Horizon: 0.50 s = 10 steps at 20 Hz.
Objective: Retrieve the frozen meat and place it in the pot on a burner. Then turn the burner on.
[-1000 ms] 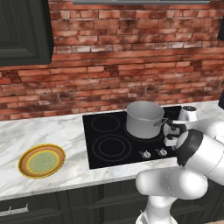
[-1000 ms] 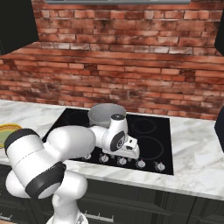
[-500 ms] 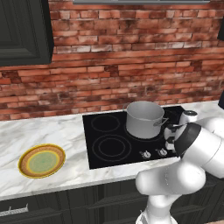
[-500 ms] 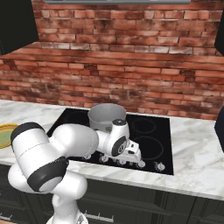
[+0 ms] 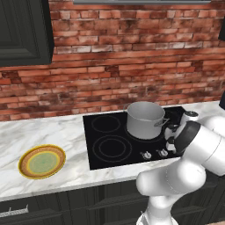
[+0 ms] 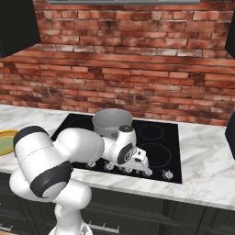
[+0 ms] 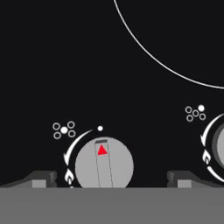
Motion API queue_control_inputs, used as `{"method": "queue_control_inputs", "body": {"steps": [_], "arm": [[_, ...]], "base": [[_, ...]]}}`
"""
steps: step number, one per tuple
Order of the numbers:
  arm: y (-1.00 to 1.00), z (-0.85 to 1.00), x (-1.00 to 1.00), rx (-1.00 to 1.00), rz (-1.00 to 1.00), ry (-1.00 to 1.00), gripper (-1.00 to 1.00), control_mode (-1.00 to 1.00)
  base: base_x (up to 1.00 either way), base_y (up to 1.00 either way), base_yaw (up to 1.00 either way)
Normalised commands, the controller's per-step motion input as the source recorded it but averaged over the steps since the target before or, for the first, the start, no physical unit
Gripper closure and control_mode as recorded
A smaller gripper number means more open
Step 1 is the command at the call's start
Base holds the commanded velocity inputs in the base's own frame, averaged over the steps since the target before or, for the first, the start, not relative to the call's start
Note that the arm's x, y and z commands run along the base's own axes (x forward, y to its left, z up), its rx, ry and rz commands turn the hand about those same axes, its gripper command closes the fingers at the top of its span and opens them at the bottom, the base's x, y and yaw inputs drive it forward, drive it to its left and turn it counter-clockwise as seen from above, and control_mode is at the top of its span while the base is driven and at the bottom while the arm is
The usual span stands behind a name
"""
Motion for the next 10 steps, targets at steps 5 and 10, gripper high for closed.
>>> {"method": "queue_control_inputs", "body": {"steps": [5,10], "arm": [[0.00,-0.05,0.10,0.00,0.00,0.00,-1.00,-1.00],[0.02,-0.09,0.03,0.02,0.00,-0.03,-1.00,-1.00]], "base": [[0.00,0.00,0.00],[0.00,0.00,0.00]]}}
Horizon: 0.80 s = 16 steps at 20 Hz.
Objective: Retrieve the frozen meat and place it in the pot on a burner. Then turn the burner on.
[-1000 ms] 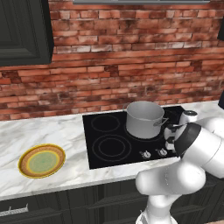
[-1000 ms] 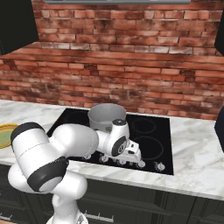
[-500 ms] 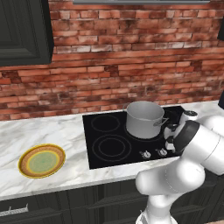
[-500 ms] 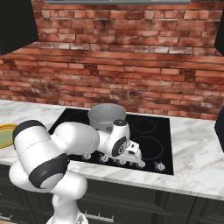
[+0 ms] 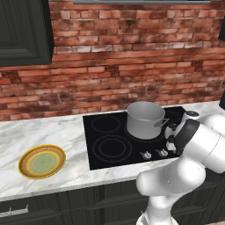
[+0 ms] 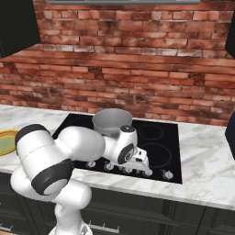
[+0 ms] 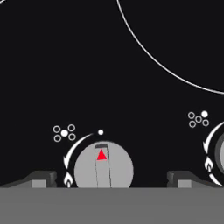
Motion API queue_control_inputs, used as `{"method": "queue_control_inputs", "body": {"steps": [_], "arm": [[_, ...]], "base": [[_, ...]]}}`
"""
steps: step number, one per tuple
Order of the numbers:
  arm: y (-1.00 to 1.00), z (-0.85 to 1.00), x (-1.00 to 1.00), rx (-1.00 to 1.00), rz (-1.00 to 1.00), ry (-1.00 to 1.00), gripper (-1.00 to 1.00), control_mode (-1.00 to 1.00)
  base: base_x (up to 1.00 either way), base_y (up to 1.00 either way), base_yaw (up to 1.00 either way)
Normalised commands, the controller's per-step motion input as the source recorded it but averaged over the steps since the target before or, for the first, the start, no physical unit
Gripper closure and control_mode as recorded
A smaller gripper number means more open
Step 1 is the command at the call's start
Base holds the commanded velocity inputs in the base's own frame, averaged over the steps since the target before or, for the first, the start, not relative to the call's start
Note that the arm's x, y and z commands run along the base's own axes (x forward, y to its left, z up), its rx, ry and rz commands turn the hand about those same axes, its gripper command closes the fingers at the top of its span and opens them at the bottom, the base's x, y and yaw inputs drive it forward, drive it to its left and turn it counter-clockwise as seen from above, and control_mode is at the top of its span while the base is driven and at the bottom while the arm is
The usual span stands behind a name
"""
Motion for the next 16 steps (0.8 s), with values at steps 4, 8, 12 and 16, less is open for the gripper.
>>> {"method": "queue_control_inputs", "body": {"steps": [4,8,12,16], "arm": [[0.01,-0.16,0.00,0.04,0.00,-0.03,-1.00,-1.00],[0.03,-0.15,0.00,0.03,0.00,-0.02,1.00,-1.00],[0.00,-0.03,0.00,0.00,0.00,0.00,1.00,-1.00],[0.00,0.00,0.00,0.00,0.00,0.00,1.00,-1.00]], "base": [[0.00,0.00,0.00],[0.00,0.00,0.00],[0.00,0.00,0.00],[0.00,0.00,0.00]]}}
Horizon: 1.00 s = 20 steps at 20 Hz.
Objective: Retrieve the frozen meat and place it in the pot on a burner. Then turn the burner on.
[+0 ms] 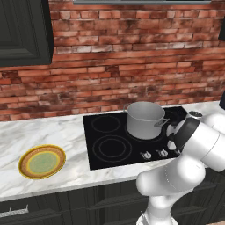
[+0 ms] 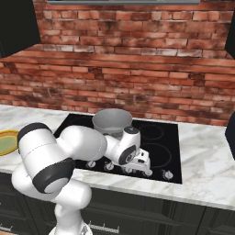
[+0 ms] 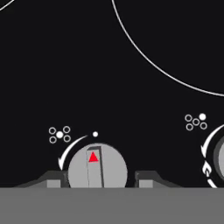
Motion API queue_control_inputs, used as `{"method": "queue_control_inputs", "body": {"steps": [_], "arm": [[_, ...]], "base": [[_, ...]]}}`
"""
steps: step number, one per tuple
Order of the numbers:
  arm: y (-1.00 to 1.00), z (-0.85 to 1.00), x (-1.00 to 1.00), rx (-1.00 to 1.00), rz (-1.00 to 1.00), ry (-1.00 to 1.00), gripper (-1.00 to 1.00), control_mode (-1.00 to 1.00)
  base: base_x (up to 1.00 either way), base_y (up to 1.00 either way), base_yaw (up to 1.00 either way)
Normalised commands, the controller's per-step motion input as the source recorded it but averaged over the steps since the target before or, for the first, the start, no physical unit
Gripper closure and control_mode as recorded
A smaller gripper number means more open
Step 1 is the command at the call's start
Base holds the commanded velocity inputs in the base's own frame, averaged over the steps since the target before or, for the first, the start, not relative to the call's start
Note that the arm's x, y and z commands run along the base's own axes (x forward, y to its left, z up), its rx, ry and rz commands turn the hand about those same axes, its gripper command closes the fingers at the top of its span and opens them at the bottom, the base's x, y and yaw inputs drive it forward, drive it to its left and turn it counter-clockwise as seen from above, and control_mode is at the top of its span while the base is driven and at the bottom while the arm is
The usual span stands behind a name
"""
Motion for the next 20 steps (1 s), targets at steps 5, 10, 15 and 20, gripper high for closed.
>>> {"method": "queue_control_inputs", "body": {"steps": [5,10,15,20], "arm": [[0.06,-0.01,0.00,0.00,0.00,0.00,1.00,-1.00],[0.00,0.00,0.00,0.00,0.00,0.00,1.00,-1.00],[-0.01,-0.11,0.00,0.00,0.16,0.00,1.00,-1.00],[0.00,-0.15,0.00,0.00,0.31,0.00,1.00,-1.00]], "base": [[0.00,0.00,0.00],[0.00,0.00,0.00],[0.00,0.00,0.00],[0.00,0.00,0.00]]}}
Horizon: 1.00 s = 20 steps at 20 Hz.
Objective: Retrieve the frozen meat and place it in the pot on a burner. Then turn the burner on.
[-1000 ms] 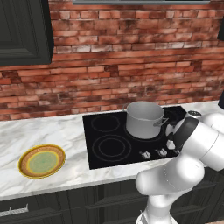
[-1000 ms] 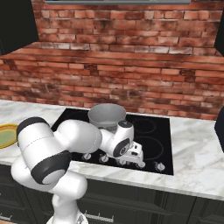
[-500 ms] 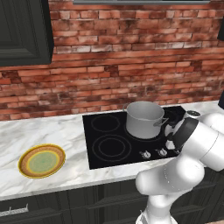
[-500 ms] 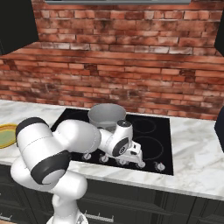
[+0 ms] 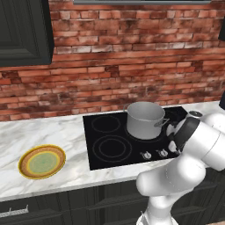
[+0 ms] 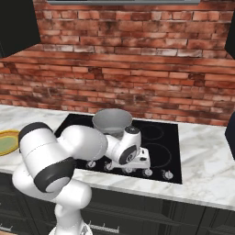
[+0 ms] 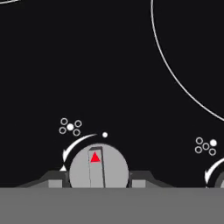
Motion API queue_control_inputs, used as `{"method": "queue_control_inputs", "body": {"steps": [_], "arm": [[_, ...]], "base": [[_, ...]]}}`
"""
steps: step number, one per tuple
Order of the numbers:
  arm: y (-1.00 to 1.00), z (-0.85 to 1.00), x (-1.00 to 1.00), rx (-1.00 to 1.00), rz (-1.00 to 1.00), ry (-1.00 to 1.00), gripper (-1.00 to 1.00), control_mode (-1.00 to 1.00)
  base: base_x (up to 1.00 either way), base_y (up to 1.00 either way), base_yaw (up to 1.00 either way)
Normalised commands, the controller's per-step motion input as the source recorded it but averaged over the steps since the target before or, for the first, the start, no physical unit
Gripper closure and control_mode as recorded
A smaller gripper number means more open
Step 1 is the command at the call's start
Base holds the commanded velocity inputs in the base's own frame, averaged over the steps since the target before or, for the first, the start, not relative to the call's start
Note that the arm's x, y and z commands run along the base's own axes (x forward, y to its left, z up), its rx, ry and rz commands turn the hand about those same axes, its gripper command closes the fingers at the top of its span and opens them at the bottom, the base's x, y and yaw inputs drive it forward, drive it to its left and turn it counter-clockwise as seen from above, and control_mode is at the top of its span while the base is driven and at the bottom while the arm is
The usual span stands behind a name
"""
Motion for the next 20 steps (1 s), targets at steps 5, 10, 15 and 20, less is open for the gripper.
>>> {"method": "queue_control_inputs", "body": {"steps": [5,10,15,20], "arm": [[0.00,-0.14,0.00,0.00,0.37,0.00,1.00,-1.00],[0.00,-0.15,0.00,0.00,0.40,0.00,1.00,-1.00],[0.03,-0.07,0.00,0.00,0.30,0.00,1.00,-1.00],[0.07,0.00,0.00,0.00,0.17,0.00,1.00,-1.00]], "base": [[0.00,0.00,0.00],[0.00,0.00,0.00],[0.00,0.00,0.00],[0.00,0.00,0.00]]}}
